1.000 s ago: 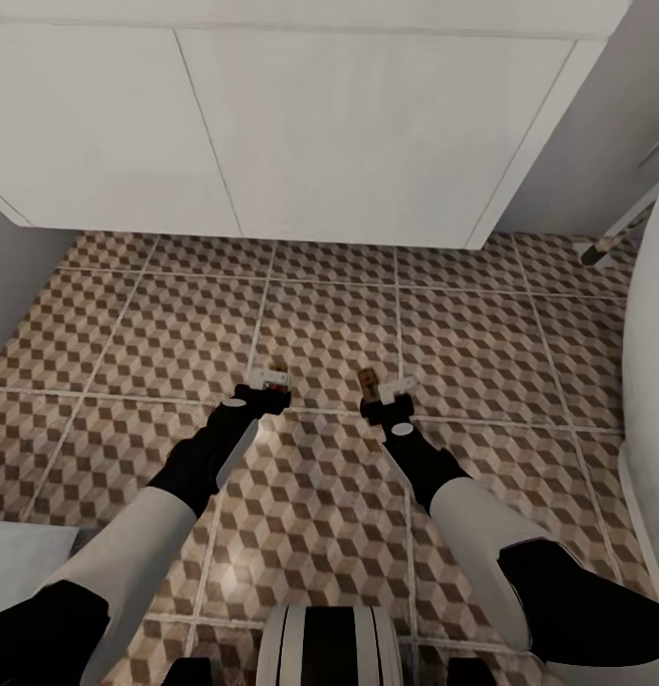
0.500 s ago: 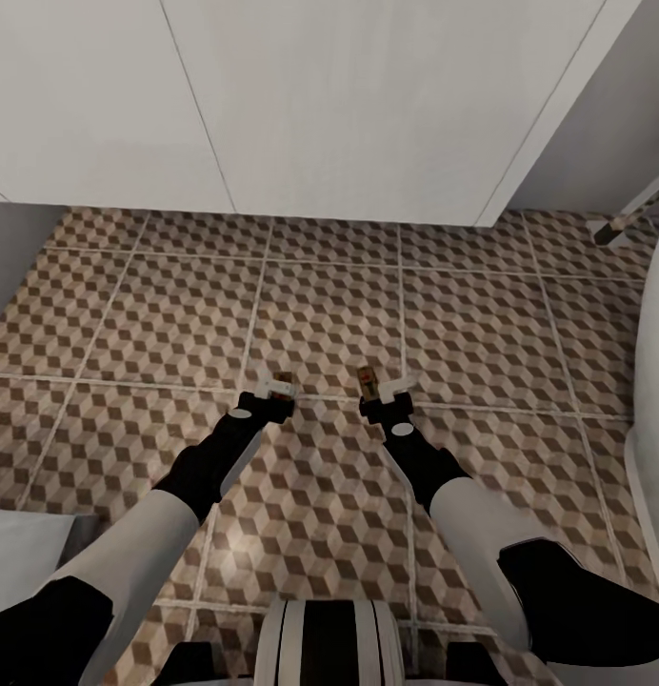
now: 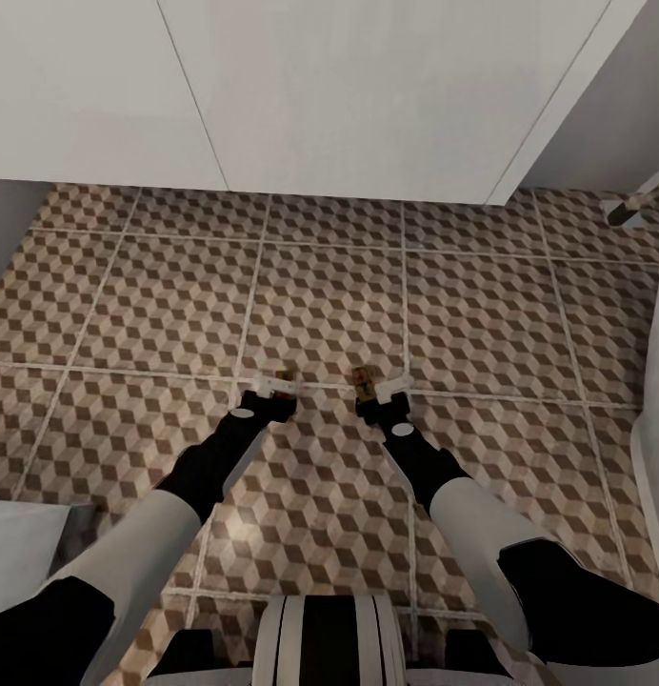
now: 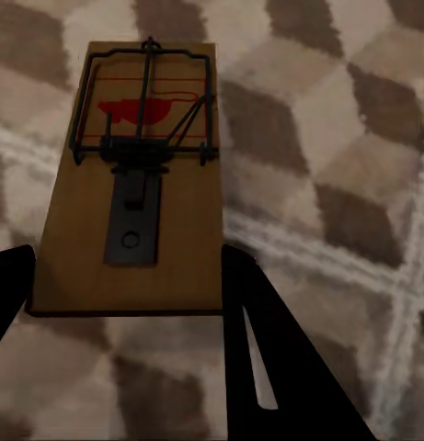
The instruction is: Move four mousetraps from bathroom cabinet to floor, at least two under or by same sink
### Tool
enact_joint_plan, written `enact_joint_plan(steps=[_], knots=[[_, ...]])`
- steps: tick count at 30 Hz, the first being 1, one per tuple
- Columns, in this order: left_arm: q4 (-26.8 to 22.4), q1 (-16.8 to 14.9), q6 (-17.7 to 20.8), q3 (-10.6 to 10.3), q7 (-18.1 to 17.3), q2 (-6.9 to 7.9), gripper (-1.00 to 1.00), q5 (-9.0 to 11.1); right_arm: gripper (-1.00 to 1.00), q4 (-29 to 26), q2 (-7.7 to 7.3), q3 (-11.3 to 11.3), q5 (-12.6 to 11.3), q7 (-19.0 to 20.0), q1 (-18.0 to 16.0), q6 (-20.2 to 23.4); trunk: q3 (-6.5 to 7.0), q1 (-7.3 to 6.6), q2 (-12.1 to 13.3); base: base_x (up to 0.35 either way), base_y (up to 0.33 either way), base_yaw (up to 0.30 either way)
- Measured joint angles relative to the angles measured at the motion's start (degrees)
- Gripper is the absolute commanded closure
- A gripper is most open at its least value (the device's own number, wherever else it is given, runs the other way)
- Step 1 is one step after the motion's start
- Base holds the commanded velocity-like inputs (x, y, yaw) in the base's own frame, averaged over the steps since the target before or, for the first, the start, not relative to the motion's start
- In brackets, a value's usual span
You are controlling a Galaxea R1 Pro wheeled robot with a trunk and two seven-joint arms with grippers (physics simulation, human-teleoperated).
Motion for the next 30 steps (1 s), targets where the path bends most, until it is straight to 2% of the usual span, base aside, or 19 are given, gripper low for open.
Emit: enact_joint_plan(steps=[3,8,11,14,16,20,23,27,30], knots=[[-1.7,0.0,-0.7,-0.7,0.4,-0.63,1.0,-0.1,1.0,0.0,0.0,0.0,0.0,1.0,0.0,0.0,0.0,0.0,0.0,0.0,0.0,0.0],[-6.4,0.0,-1.2,-1.0,0.5,-0.6,1.0,-0.1,1.0,-1.2,0.0,0.0,0.3,1.2,-0.1,0.7,0.0,0.0,0.0,0.0,0.0,0.0],[-8.6,0.0,-1.0,-0.5,0.4,-0.65,1.0,-0.2,1.0,-3.4,0.0,0.0,0.3,1.1,-0.3,3.5,0.0,0.0,0.0,0.0,0.0,0.0],[-9.1,0.0,-0.7,0.5,0.4,-0.95,1.0,-0.2,1.0,-6.6,0.0,0.0,0.3,1.0,-1.2,8.7,0.0,0.0,0.0,0.0,0.0,0.0],[-9.2,-0.2,0.4,1.1,0.4,-1.48,1.0,-0.1,1.0,-8.3,0.0,0.0,0.4,0.9,-2.1,11.5,0.0,0.0,0.0,0.0,0.0,0.0],[-9.6,-1.1,9.5,3.3,0.4,-2.34,1.0,-0.2,1.0,-9.7,0.0,0.0,1.1,-0.6,-5.3,14.7,0.01,-0.01,0.0,0.0,0.0,0.0],[-9.0,-3.4,13.4,5.6,0.3,-2.5,1.0,-0.3,1.0,-9.6,0.0,0.0,1.6,-2.7,-7.4,16.7,0.01,0.0,0.0,0.0,0.0,0.0],[-6.9,-4.8,14.7,6.7,0.3,-2.53,1.0,-0.3,1.0,-9.5,0.0,0.0,1.7,-3.9,-8.6,18.7,0.0,0.0,0.0,0.0,0.0,0.0],[-5.4,-5.2,13.5,7.0,0.3,-2.05,1.0,-0.3,1.0,-9.4,0.0,0.0,1.8,-4.1,-8.9,19.2,0.0,0.0,0.0,0.0,0.0,0.0]])
